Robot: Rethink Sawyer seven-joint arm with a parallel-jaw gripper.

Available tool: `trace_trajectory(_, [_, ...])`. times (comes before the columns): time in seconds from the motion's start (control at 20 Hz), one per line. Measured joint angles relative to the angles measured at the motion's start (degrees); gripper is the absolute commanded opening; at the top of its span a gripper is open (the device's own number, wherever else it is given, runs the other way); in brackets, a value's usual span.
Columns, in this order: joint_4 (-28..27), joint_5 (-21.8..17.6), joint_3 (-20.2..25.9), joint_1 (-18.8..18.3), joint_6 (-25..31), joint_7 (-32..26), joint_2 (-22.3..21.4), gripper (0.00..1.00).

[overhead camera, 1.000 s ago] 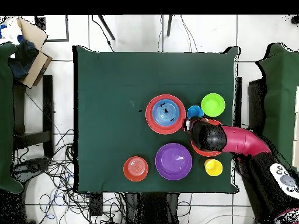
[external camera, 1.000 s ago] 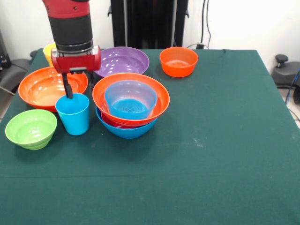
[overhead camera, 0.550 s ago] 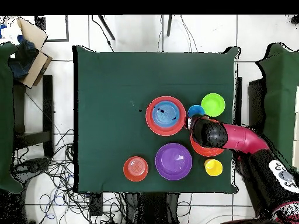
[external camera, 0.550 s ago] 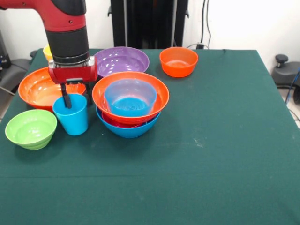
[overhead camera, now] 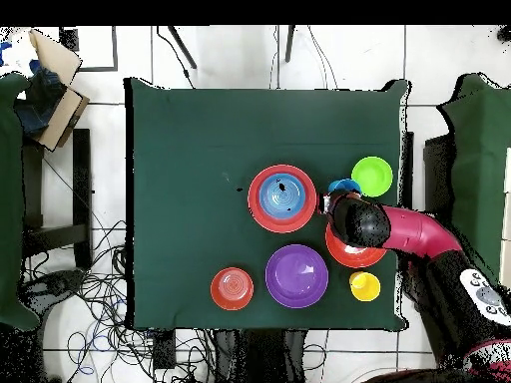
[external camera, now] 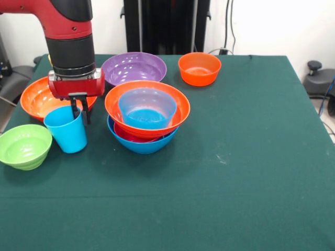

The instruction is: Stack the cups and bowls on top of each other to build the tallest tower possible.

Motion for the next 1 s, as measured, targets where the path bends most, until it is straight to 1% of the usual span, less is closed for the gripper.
trace_trajectory(0.5, [-0.1,0.0,-0.6,0.8,0.0,0.0,-0.5,0.00])
trace_trajectory(0.65, [0.4,0.5,-0.6,0.6,0.4,0.0,-2.3,0.00])
trace_trajectory(0.75, [0.9,1.5,-0.5,0.4,1.5,0.0,-4.3,0.00])
trace_trajectory(0.85, [1.5,2.8,-0.5,0.2,3.4,0.0,-6.6,0.00])
trace_trajectory(0.9, [1.7,4.3,-0.4,0.1,5.5,0.0,-8.8,0.00])
trace_trajectory(1.0, [1.8,5.4,-0.4,0.0,7.4,0.0,-10.5,0.00])
